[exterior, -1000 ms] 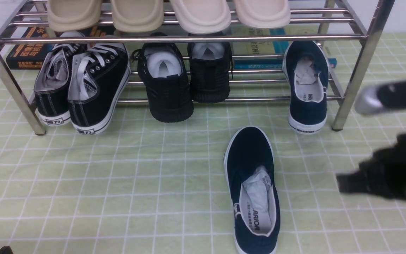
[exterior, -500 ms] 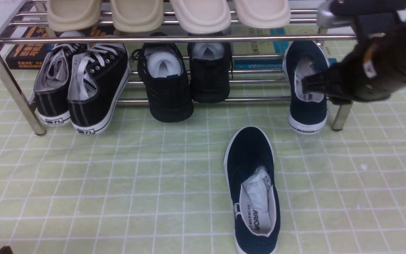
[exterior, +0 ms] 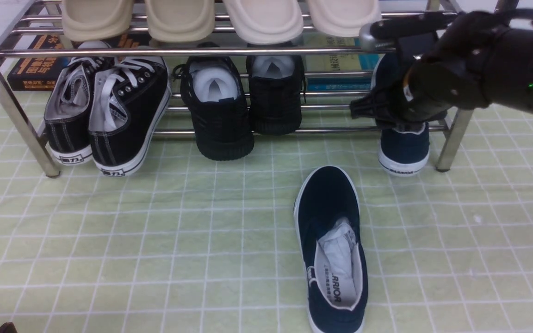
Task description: Take the shoes off the shelf with your hand from the green coffee tablecloth.
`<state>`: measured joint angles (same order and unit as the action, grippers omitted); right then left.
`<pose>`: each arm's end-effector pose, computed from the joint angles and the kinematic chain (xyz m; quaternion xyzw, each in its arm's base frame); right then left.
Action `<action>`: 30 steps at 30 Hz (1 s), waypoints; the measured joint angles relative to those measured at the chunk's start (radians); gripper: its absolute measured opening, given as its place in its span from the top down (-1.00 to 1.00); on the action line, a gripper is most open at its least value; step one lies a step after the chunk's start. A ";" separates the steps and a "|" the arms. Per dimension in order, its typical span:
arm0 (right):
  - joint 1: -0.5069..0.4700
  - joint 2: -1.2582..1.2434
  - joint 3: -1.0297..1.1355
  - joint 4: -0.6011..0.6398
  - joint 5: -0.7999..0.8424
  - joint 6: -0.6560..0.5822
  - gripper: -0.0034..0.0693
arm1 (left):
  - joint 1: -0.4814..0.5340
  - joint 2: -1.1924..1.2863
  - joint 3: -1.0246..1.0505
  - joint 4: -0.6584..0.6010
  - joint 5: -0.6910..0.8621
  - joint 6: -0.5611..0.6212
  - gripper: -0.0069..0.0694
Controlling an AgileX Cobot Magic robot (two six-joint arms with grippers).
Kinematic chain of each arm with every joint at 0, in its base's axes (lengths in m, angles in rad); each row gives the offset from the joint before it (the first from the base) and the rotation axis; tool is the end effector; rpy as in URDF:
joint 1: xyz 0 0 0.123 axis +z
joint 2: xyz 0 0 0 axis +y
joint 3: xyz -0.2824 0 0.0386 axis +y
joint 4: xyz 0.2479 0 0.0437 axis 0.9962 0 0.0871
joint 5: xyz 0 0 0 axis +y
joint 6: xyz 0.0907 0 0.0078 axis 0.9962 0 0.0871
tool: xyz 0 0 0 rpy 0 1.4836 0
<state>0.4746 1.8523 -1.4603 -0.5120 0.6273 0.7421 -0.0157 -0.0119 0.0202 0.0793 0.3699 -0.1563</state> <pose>0.3834 0.1675 0.2626 -0.0242 0.9300 0.0050 0.3667 0.0526 0.0018 0.1737 -0.0353 0.8010 -0.0178 0.5973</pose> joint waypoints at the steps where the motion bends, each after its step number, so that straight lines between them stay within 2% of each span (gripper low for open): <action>1: -0.006 0.012 0.000 -0.002 -0.012 0.000 -0.10 | 0.000 0.000 0.000 0.000 0.000 0.000 0.19; 6: -0.030 0.062 -0.002 -0.019 -0.074 0.000 -0.10 | 0.000 0.000 0.000 0.000 0.000 0.000 0.19; 10: -0.033 0.089 -0.003 -0.036 -0.100 0.000 -0.02 | 0.000 0.000 0.000 0.000 0.000 0.000 0.19; 13: -0.033 0.108 -0.003 -0.042 -0.100 0.000 0.26 | 0.000 0.000 0.000 0.000 0.000 0.000 0.19; 15: -0.032 0.105 -0.004 -0.041 -0.096 0.000 0.58 | 0.000 0.000 0.000 0.000 0.000 0.000 0.19; 17: -0.028 0.093 -0.004 -0.021 -0.063 0.000 0.82 | 0.000 0.000 0.000 0.000 0.000 0.000 0.19; 19: -0.028 0.083 -0.004 -0.006 -0.039 -0.006 0.85 | 0.000 0.000 0.000 0.000 0.000 0.000 0.19; 22: -0.030 0.036 -0.002 0.073 0.047 -0.078 0.85 | 0.000 0.000 0.000 0.000 0.000 0.000 0.19; 27: -0.034 -0.138 0.000 0.296 0.244 -0.291 0.85 | 0.000 0.000 0.000 0.000 0.000 0.000 0.19; 30: -0.034 -0.214 0.000 0.381 0.325 -0.383 0.85 | 0.000 0.000 0.000 0.000 0.000 0.000 0.19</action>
<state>0.4407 1.6381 -1.4607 -0.1311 0.9528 0.3588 -0.0157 -0.0119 0.0202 0.0793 0.3699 -0.1563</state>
